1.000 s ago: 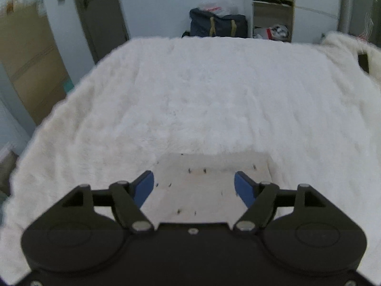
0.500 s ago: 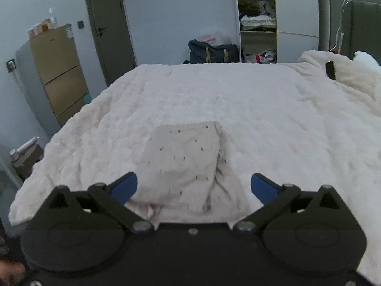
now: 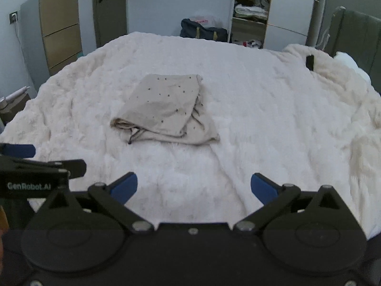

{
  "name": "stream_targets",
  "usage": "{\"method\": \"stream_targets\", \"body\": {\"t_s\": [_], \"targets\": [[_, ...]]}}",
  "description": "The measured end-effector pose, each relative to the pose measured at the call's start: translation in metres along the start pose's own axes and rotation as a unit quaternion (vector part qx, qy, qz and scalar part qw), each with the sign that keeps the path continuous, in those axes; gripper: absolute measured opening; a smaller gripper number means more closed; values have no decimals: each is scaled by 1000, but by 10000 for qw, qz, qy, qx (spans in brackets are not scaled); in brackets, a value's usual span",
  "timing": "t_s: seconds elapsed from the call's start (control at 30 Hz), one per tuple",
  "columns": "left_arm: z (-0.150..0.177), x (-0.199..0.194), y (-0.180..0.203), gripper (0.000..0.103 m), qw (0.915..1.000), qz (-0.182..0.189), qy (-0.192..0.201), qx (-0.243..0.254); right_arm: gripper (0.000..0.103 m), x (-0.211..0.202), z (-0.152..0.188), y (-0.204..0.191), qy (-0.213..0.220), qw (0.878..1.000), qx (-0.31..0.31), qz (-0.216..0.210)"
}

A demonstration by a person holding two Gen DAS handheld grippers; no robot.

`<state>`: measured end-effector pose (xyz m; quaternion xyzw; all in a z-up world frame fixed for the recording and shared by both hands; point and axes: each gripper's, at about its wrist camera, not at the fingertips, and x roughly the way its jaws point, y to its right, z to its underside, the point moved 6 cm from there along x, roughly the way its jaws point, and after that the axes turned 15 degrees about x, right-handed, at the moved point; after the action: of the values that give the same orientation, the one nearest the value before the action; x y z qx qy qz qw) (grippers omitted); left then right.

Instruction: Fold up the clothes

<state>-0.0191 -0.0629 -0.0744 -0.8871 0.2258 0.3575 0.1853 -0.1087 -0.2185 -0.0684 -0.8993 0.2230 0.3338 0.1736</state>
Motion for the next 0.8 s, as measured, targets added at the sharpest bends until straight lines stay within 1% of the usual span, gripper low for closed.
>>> {"method": "stream_targets", "body": {"t_s": [0.07, 0.13, 0.47, 0.8], "targets": [[1, -2, 1, 103, 10000, -59, 37, 62, 103, 0, 3, 0, -10, 10000, 19, 8], [2, -3, -1, 103, 9999, -64, 88, 16, 103, -2, 7, 0, -24, 10000, 42, 12], [6, -2, -1, 103, 9998, -144, 42, 133, 103, -1, 16, -6, -81, 9999, -18, 84], [3, -3, -3, 103, 10000, -28, 41, 63, 103, -3, 17, -7, -86, 9999, -34, 71]]}}
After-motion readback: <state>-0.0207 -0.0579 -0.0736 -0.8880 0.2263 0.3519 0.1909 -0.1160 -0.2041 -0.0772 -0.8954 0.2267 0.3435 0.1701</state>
